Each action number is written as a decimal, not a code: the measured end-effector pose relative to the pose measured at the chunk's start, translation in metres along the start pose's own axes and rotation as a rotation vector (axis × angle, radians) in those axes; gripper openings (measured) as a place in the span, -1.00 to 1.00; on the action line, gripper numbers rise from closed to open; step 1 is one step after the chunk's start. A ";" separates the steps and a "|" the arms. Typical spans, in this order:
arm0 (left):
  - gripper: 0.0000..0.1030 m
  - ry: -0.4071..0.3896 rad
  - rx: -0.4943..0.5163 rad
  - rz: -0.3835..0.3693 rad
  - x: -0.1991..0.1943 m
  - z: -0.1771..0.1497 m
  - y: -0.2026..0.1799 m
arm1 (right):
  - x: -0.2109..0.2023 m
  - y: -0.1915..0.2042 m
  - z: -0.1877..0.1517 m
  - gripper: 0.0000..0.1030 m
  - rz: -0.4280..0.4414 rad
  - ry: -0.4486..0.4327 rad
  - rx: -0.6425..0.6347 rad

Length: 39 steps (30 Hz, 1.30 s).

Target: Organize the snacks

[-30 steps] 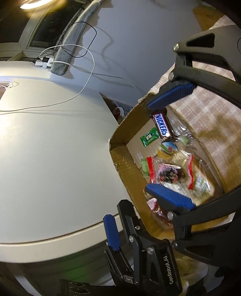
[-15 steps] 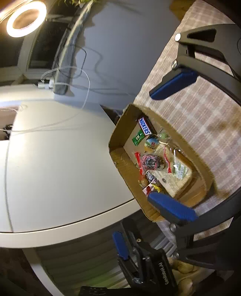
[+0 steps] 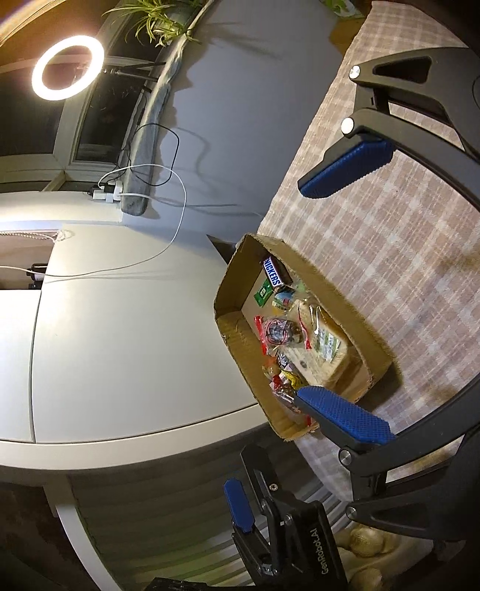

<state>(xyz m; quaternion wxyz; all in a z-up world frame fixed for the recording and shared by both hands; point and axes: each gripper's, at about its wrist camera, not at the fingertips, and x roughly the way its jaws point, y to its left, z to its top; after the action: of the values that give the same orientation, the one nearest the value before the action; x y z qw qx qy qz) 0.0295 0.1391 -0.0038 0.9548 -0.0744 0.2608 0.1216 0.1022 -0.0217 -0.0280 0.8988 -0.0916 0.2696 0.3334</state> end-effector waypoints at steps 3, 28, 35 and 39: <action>0.53 -0.001 -0.001 0.006 0.000 0.000 -0.001 | -0.001 -0.002 -0.002 1.00 -0.002 0.003 0.007; 0.53 0.006 0.000 0.001 -0.002 -0.005 -0.002 | -0.010 -0.002 -0.009 1.00 0.004 0.000 0.014; 0.53 0.003 0.005 -0.001 -0.006 -0.006 -0.005 | -0.014 -0.001 -0.008 1.00 0.004 -0.005 0.018; 0.53 0.004 0.007 0.000 -0.007 -0.006 -0.006 | -0.014 -0.002 -0.009 1.00 0.004 -0.003 0.017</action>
<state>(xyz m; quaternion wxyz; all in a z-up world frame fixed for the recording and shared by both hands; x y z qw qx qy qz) 0.0221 0.1311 -0.0050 0.9546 -0.0711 0.2631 0.1207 0.0904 -0.0338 -0.0272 0.8993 -0.0829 0.2710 0.3330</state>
